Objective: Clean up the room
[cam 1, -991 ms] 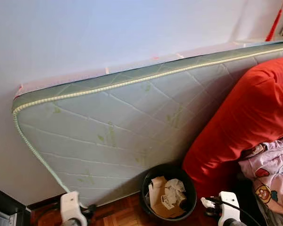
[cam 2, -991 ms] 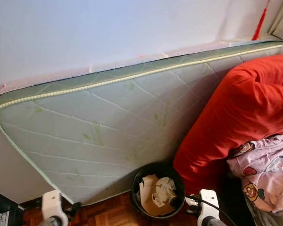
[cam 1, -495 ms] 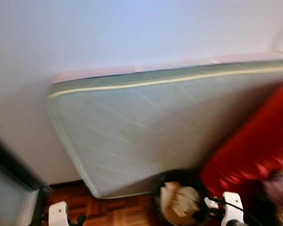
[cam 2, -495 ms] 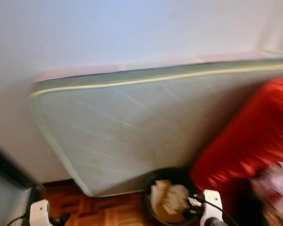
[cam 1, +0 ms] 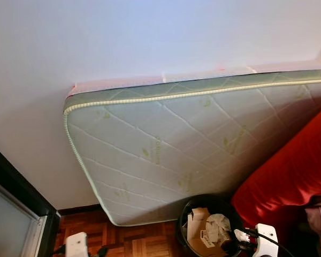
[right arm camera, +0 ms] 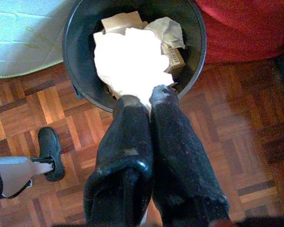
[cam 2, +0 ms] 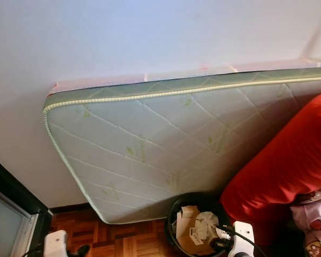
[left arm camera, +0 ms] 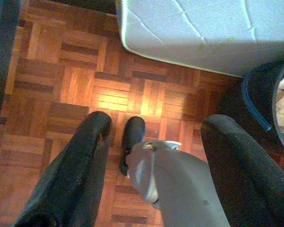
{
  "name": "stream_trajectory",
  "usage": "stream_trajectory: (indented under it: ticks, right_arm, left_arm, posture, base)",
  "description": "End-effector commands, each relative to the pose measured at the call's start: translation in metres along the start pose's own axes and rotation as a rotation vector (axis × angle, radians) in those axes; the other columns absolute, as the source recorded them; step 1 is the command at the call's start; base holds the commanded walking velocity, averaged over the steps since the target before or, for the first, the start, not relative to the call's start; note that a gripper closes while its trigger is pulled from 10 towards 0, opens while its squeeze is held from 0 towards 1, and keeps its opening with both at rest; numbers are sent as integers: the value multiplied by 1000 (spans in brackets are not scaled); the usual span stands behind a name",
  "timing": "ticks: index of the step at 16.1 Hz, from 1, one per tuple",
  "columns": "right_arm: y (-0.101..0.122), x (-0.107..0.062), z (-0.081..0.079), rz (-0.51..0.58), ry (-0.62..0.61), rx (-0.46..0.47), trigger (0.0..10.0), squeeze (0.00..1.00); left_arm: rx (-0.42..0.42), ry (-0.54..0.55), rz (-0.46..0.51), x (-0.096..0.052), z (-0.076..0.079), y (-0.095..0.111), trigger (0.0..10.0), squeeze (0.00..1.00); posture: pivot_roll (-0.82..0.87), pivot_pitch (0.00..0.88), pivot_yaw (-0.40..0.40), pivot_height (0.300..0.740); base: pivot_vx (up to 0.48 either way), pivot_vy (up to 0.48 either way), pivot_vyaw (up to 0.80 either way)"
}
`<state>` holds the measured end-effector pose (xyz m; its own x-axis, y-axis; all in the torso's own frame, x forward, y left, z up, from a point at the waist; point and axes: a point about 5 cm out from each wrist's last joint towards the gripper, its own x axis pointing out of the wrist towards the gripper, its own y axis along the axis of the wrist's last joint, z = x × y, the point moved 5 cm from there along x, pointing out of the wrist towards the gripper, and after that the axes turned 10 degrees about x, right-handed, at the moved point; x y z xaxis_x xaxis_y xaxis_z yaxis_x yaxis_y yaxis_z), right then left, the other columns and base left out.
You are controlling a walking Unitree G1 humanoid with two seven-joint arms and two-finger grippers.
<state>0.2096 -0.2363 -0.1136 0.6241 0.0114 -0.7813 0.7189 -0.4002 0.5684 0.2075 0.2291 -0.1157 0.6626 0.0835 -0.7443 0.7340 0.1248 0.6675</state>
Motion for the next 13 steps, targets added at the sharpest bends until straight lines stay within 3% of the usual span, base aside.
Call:
stream_trajectory:
  ticks: [1, 3, 6, 10, 13]
  right_arm:
    - [1, -1, 4, 16, -13, 7, 10000, 0]
    - [1, -2, 6, 20, -19, 9, 10000, 0]
    - [0, -3, 8, 14, -25, -1, 10000, 0]
    - [0, -3, 8, 18, -24, 16, 10000, 0]
    - [0, -3, 10, 16, -33, 17, 10000, 0]
  left_arm:
    - [25, 8, -30, -1, -1, -6, 10000, 0]
    - [25, 9, -36, -1, 2, -8, 10000, 0]
    - [37, -1, -38, -1, 3, -9, 10000, 0]
    - [26, 10, -27, -3, -9, -8, 10000, 0]
    - [25, 7, -25, -2, -6, -7, 10000, 0]
  posture:
    - [40, 0, -22, 740]
    - [39, 0, -27, 740]
    - [29, 0, -22, 740]
    - [28, 0, -27, 740]
    - [31, 0, -31, 740]
  base:
    - [0, 0, 0]
    - [0, 0, 800]
    - [0, 0, 0]
    - [247, 0, 0]
    - [298, 0, 0]
